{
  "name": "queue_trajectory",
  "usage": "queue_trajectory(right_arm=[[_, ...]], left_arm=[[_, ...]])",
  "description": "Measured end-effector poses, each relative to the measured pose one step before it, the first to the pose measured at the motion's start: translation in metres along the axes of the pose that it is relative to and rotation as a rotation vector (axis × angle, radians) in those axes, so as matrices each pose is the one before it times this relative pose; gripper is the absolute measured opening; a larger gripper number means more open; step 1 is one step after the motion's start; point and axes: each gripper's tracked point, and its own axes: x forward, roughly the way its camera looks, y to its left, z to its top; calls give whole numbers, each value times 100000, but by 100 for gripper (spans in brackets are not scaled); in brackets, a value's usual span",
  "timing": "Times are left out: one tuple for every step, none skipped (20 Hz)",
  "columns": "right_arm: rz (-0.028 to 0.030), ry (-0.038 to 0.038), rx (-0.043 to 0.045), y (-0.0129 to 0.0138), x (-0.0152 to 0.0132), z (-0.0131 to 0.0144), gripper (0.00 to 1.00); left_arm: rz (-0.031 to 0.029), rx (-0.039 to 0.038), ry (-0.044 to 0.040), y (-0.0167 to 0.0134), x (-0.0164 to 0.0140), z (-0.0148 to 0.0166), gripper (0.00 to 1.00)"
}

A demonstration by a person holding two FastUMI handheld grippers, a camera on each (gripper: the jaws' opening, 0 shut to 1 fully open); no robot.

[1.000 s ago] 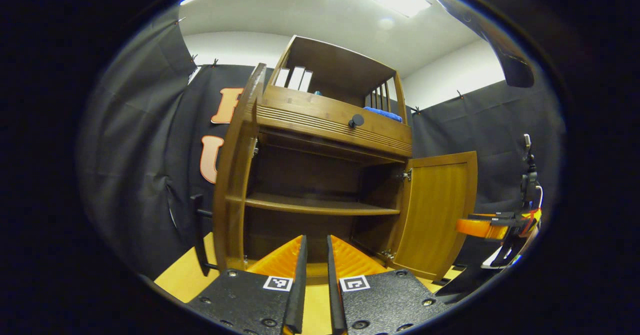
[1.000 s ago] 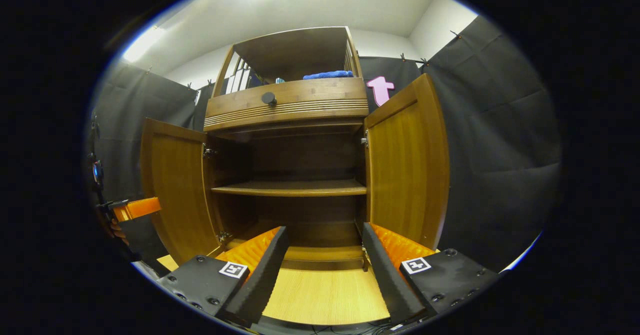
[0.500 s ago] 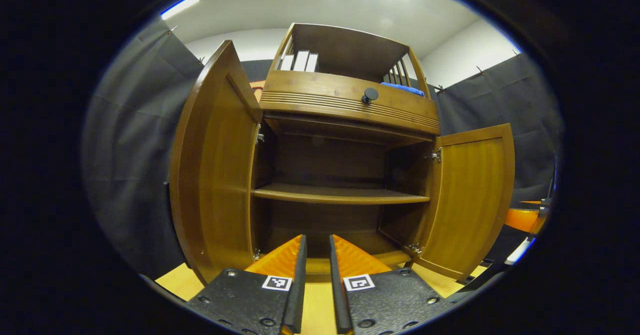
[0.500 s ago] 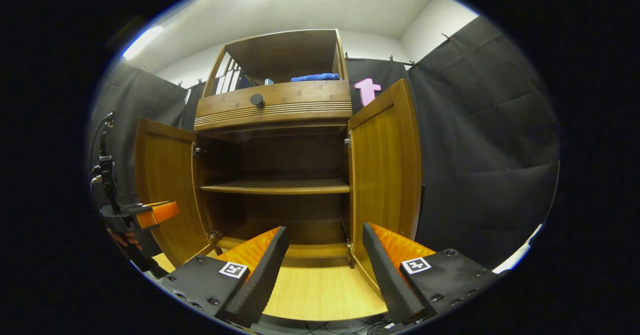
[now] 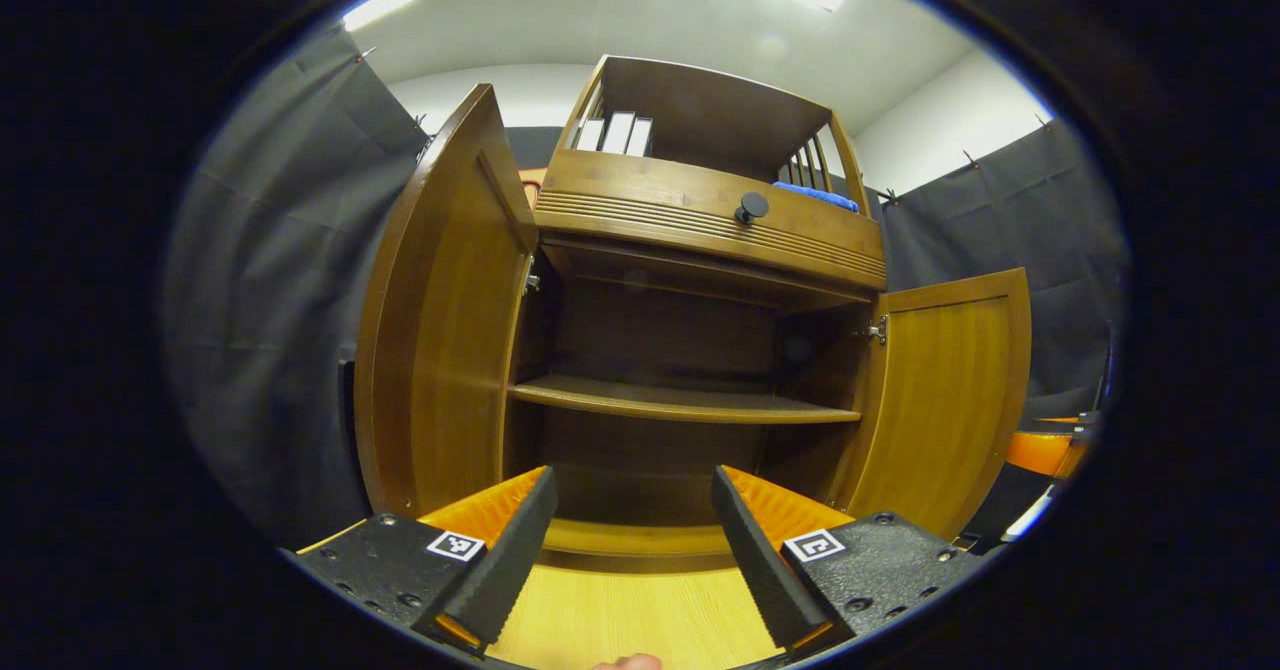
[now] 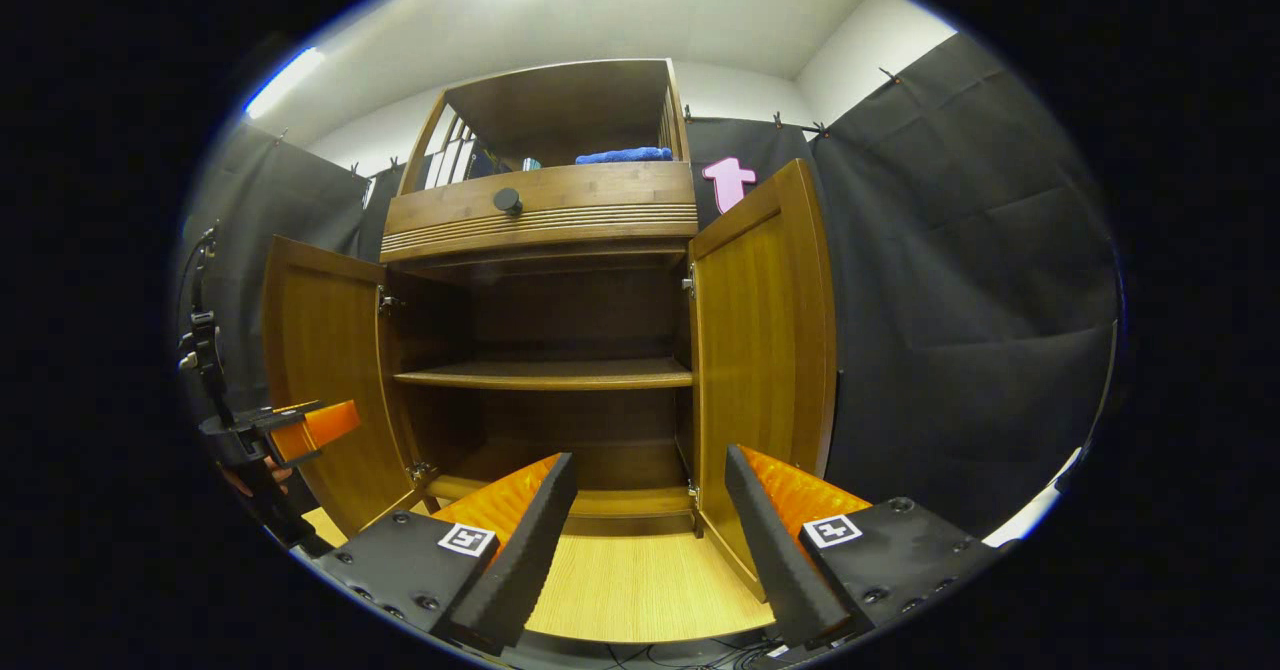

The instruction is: Open the right door of the double-door shoe cabinet with the right hand, and open the left door with the left hand.

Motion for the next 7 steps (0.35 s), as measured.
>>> queue_trajectory(right_arm=[[110,0,26,85,96,-13,96],[110,14,74,25,121,12,96],[61,74,160,-53,43,-48,96],[82,116,168,27,34,-3,97],[174,268,78,109,82,-70,97],[221,277,-37,29,61,-36,97],[125,268,-52,35,95,-51,97]], left_arm=[[486,277,-105,147,-87,-19,92],[548,207,-36,147,89,50,92],[415,110,161,85,-5,-43,92],[393,113,425,75,-120,-130,92],[417,114,476,79,-98,-87,92],[355,262,371,95,-144,-39,92],[583,320,-478,123,-154,17,92]])
